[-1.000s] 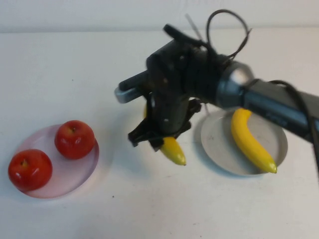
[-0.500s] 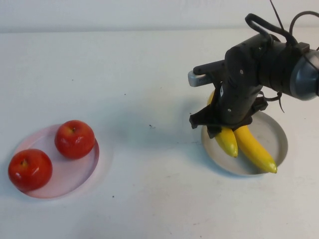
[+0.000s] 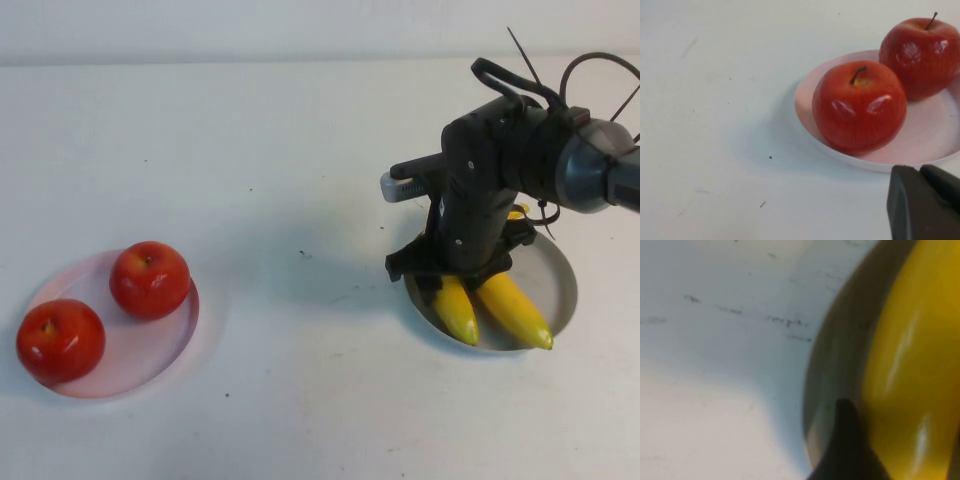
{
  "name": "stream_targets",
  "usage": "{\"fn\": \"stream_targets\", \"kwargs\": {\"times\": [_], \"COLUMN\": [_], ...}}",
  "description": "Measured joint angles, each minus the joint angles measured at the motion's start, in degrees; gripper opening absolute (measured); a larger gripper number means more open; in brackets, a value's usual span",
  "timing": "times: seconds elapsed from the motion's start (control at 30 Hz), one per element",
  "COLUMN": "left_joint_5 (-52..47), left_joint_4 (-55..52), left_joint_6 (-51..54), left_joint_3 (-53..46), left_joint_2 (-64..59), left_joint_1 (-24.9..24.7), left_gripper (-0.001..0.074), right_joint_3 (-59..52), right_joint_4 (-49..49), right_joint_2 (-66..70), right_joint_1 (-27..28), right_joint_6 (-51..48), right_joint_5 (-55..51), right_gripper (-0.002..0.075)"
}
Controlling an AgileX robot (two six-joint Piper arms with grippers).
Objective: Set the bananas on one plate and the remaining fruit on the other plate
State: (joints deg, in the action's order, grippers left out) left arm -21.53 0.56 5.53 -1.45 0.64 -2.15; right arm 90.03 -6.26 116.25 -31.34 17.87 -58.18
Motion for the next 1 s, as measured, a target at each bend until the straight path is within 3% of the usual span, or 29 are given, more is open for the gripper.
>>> {"fn": "stream_targets", "kwargs": {"times": [0.13, 0.27, 0.33, 0.53, 0.6, 1.0], "left_joint_5": [0.0, 0.0, 0.0, 0.0, 0.0, 0.0], "left_joint_4": [0.0, 0.0, 0.0, 0.0, 0.0, 0.0], "left_joint_6": [0.0, 0.0, 0.0, 0.0, 0.0, 0.0], "left_joint_3": [0.0, 0.0, 0.0, 0.0, 0.0, 0.0], "left_joint_2": [0.0, 0.0, 0.0, 0.0, 0.0, 0.0], "left_joint_1": [0.0, 0.0, 0.0, 0.0, 0.0, 0.0], "left_gripper": [0.0001, 0.0001, 0.0001, 0.0001, 0.0001, 0.0001], "right_joint_3": [0.0, 0.54, 0.83, 1.22, 1.22, -2.39], "right_joint_4": [0.0, 0.1, 0.22, 0.44, 1.26, 5.06], "right_joint_2": [0.0, -0.72, -2.07, -9.23, -12.38, -35.09], "right_joint_1": [0.0, 0.0, 0.0, 0.0, 0.0, -0.67], "right_joint_6": [0.0, 0.0, 0.0, -2.45, -3.85, -9.03], "right_joint_5": [-2.22, -6.17, -8.49, -11.41, -11.65, -13.31], "right_gripper": [0.0426, 0.0408, 0.0355, 0.0071, 0.0021, -0.0015]}}
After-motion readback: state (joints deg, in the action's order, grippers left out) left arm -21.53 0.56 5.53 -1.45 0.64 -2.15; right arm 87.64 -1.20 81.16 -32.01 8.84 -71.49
